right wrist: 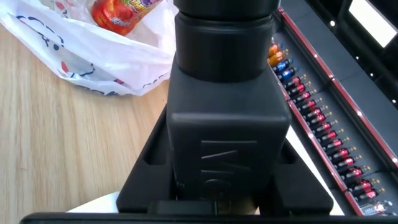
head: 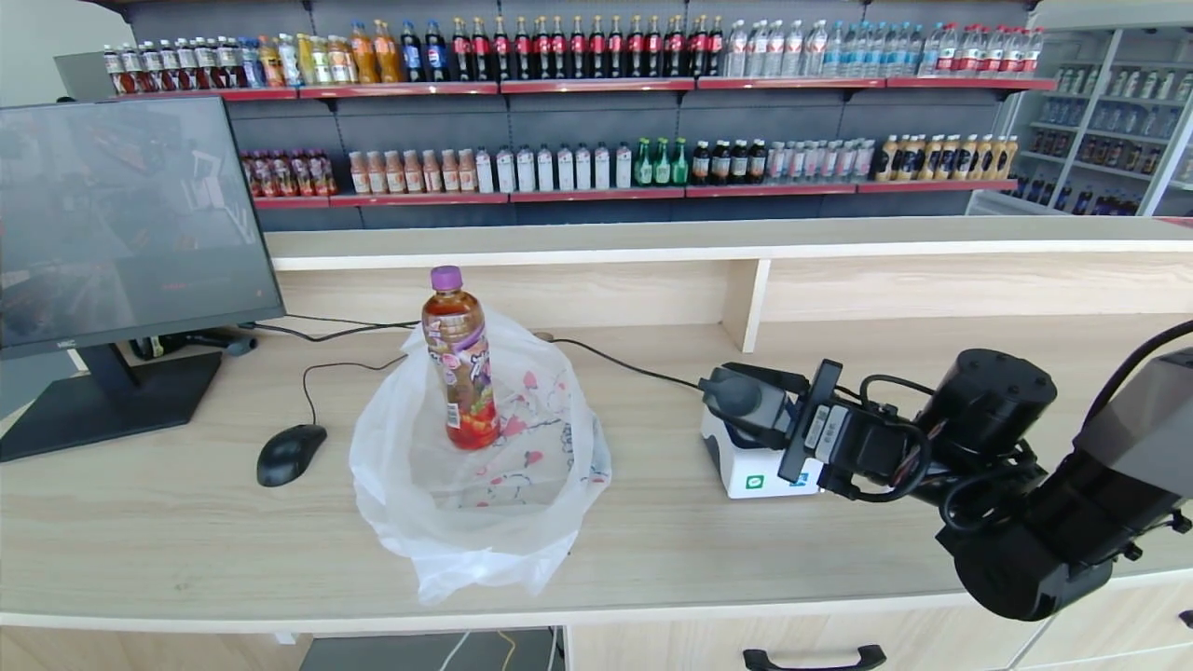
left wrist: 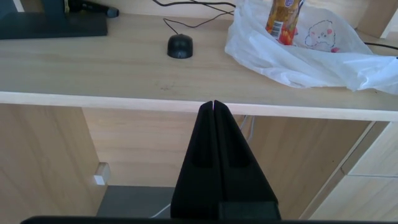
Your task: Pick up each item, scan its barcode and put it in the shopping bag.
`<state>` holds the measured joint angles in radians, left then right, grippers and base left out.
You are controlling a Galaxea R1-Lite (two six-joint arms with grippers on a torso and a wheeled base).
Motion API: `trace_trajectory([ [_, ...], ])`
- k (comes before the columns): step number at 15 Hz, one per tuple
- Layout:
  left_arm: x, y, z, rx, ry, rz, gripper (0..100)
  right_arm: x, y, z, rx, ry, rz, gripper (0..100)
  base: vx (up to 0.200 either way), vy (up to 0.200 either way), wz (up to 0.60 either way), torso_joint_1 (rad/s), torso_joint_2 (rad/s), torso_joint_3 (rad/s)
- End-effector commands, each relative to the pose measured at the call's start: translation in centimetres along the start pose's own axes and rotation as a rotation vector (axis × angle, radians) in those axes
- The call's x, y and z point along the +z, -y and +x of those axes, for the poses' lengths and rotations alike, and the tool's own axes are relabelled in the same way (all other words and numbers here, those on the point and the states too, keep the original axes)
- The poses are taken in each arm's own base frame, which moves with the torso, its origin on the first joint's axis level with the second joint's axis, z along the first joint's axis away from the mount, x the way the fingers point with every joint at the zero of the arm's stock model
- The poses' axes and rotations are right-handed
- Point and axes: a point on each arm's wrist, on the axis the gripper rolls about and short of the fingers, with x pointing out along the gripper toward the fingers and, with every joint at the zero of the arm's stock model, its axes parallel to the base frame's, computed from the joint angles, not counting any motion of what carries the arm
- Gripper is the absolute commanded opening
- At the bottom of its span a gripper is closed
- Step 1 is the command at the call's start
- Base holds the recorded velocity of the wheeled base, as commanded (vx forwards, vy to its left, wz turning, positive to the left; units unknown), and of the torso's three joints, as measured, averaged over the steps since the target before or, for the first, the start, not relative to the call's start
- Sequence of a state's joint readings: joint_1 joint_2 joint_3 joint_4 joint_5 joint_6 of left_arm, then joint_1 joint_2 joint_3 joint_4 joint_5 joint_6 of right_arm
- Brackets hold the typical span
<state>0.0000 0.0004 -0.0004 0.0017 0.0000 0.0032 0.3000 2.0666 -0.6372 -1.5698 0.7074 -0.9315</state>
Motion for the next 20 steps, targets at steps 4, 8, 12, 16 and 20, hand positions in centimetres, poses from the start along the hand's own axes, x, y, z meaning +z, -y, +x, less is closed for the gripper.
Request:
trace_trajectory([
  [4,0.0,0.0,0.0,0.000,0.002,0.000,0,-0.6,0.3,-0.8,0.008,-0.005,-0.008,0,0.000,0.000,0.00,0.000,0.00,0.000],
  [8,0.0,0.0,0.0,0.000,0.002,0.000,0,-0.5,0.2,-0.7,0.011,0.000,-0.007,0,0.000,0.000,0.00,0.000,0.00,0.000],
  [12,0.0,0.0,0.0,0.000,0.002,0.000,0,-0.2,0.4,-0.6,0.007,0.007,-0.012,0,0.000,0.000,0.00,0.000,0.00,0.000],
  [16,0.0,0.0,0.0,0.000,0.000,0.001,0,0.4,0.2,-0.3,0.012,0.024,-0.014,0,0.000,0.000,0.00,0.000,0.00,0.000],
  [20,0.0,0.0,0.0,0.000,0.000,0.000,0,0.8,0.4,-0.3,0.009,0.034,-0.019,0,0.000,0.000,0.00,0.000,0.00,0.000],
])
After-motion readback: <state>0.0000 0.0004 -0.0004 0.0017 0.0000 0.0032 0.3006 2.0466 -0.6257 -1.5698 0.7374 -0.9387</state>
